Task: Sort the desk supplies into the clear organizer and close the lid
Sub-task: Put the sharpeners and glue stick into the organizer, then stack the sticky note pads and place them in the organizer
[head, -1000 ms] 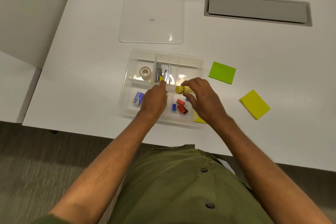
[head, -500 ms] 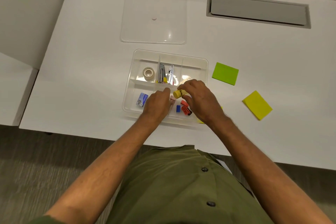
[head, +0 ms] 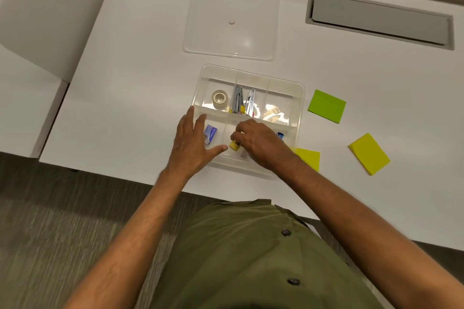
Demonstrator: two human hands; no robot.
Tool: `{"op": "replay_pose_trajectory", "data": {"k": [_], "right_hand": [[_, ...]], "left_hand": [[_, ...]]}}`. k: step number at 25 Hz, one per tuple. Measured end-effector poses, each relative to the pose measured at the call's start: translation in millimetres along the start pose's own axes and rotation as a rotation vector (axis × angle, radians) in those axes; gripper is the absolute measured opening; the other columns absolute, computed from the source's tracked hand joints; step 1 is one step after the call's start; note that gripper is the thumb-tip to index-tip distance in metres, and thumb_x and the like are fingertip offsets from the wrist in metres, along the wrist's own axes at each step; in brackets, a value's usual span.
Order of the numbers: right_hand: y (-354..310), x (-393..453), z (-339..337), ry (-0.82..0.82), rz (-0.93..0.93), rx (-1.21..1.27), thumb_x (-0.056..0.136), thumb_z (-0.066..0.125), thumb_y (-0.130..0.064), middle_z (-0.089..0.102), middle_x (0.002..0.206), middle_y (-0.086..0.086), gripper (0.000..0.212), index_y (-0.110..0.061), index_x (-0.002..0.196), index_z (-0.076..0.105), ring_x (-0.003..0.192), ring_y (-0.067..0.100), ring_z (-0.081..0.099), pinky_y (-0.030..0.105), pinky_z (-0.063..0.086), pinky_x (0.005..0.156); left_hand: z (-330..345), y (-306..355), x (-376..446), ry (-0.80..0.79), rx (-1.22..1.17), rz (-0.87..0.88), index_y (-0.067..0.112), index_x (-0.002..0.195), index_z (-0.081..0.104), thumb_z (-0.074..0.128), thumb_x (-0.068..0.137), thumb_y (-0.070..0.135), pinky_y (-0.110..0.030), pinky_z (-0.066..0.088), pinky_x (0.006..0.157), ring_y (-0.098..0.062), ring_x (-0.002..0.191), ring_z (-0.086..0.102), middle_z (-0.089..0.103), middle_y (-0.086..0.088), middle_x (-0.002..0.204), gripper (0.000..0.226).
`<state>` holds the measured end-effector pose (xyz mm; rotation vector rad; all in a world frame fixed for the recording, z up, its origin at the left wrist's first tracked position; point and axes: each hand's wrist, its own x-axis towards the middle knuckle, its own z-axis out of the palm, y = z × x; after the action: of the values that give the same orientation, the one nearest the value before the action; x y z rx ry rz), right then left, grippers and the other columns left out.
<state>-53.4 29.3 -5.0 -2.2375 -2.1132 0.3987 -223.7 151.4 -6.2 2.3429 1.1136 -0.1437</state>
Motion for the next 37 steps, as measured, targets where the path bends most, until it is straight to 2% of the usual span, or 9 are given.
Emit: {"op": "replay_pose_trajectory", "data": {"k": [3,11,15,18,22,27,30,33,37], "right_hand": [[-2,3,5,-0.069,-0.033,-0.024,0.085,0.076,-0.013,0.064,0.115,0.010,0.037,-0.015,0.121,0.065,0.103,0.026,0.059,0.039,0.054,0.083],[-2,3,12,-0.094,-0.013,0.061,0.086,0.076,-0.017,0.065,0.122,0.010,0.041,-0.014,0.125,0.064,0.111,0.025,0.060,0.036,0.054,0.090],[1,-7,8,0.004,0.005,0.123,0.084,0.079,-0.016,0.062,0.130,0.011,0.042,-0.015,0.123,0.065,0.119,0.026,0.058,0.035,0.054,0.090],[12,-24,-2,0.195,0.053,0.182,0.090,0.069,-0.011,0.062,0.128,0.011,0.027,-0.014,0.117,0.066,0.119,0.025,0.055,0.033,0.051,0.088],[42,-58,-10,0.441,0.280,0.238,0.091,0.063,-0.006,0.063,0.124,0.009,0.023,-0.011,0.113,0.068,0.118,0.026,0.055,0.032,0.049,0.092],[89,-116,-5,0.600,0.548,0.280,0.093,0.056,-0.006,0.062,0.123,0.005,0.028,-0.014,0.118,0.065,0.120,0.023,0.053,0.025,0.041,0.102],[115,-153,3,0.587,0.671,0.308,0.092,0.057,-0.009,0.058,0.128,0.006,0.034,-0.014,0.125,0.059,0.121,0.027,0.051,0.029,0.038,0.104],[142,-188,17,0.506,0.793,0.317,0.089,0.061,-0.014,0.051,0.137,0.011,0.048,-0.010,0.136,0.050,0.126,0.032,0.045,0.042,0.040,0.107],[169,-219,29,0.341,0.961,0.342,0.087,0.066,-0.024,0.045,0.145,0.016,0.065,-0.006,0.144,0.042,0.132,0.039,0.040,0.052,0.043,0.104]], "left_hand": [[2,-3,-3,-0.050,0.028,0.012,0.023,0.158,0.012,0.056,0.061,0.083,-0.047,0.014,0.121,-0.030,0.155,-0.004,-0.009,-0.005,0.167,0.122],[0,0,-1,-0.068,0.060,0.000,0.023,0.158,0.010,0.054,0.060,0.084,-0.047,0.011,0.122,-0.030,0.154,-0.007,-0.012,-0.007,0.167,0.124],[-1,2,0,-0.071,0.094,-0.002,0.022,0.158,0.012,0.051,0.060,0.084,-0.049,0.009,0.123,-0.031,0.154,-0.005,-0.010,-0.008,0.167,0.123],[-1,9,1,-0.029,0.143,0.027,0.021,0.158,0.015,0.055,0.069,0.080,-0.051,0.009,0.123,-0.032,0.154,-0.003,-0.007,-0.009,0.167,0.114],[5,42,0,0.089,0.114,0.127,0.024,0.155,0.025,0.061,0.084,0.065,-0.049,0.012,0.122,-0.031,0.154,0.007,0.005,-0.009,0.167,0.090],[30,111,-9,0.066,0.044,0.392,0.020,0.150,0.036,0.063,0.093,0.046,-0.045,0.016,0.123,-0.029,0.152,0.012,0.015,-0.010,0.164,0.069],[53,155,-16,0.027,0.118,0.568,0.017,0.148,0.040,0.061,0.094,0.045,-0.048,0.017,0.124,-0.033,0.151,0.016,0.019,-0.014,0.163,0.065],[75,196,-20,-0.084,0.168,0.709,0.017,0.146,0.043,0.062,0.094,0.043,-0.049,0.023,0.122,-0.033,0.149,0.024,0.025,-0.013,0.162,0.061],[109,226,-12,-0.356,0.369,0.709,0.016,0.150,0.035,0.064,0.093,0.040,-0.044,0.034,0.114,-0.033,0.143,0.032,0.025,-0.013,0.162,0.068]]}}
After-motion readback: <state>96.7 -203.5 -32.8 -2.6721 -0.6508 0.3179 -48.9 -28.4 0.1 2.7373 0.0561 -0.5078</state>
